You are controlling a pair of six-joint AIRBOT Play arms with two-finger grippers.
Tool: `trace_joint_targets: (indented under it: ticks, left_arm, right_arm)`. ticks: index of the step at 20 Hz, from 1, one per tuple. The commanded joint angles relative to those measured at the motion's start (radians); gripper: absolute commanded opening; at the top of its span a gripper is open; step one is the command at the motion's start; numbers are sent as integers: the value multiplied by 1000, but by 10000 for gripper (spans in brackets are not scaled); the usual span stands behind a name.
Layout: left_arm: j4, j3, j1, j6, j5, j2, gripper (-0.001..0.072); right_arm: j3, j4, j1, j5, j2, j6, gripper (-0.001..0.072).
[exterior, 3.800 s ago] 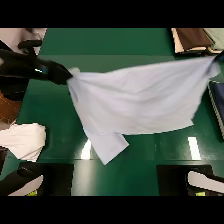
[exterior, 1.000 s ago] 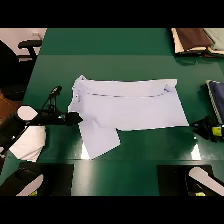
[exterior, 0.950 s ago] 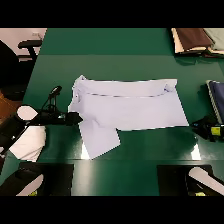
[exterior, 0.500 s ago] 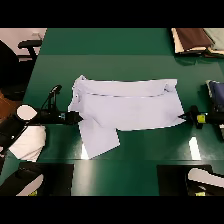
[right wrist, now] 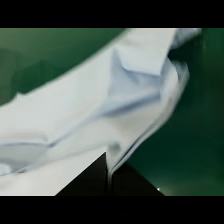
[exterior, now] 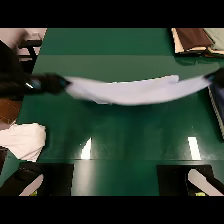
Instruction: Fold the shirts.
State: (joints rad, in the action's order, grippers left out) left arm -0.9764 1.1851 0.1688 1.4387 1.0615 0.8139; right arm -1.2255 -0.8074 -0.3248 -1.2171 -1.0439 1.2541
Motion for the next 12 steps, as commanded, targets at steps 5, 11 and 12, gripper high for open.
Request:
trace_joint_targets:
  ticks: [5, 11, 12]
  left_arm:
    - [-107, 812, -1, 34, 82, -15, 23]
    - [-207, 924, -2, 50, 35, -15, 23]
    - [-231, 889, -2, 51, 37, -15, 23]
  right_arm:
    - [-546, -124, 4, -45, 226, 67, 15]
    - [-861, -267, 5, -270, 136, 173, 14]
    - [-894, -267, 5, -311, 102, 189, 14]
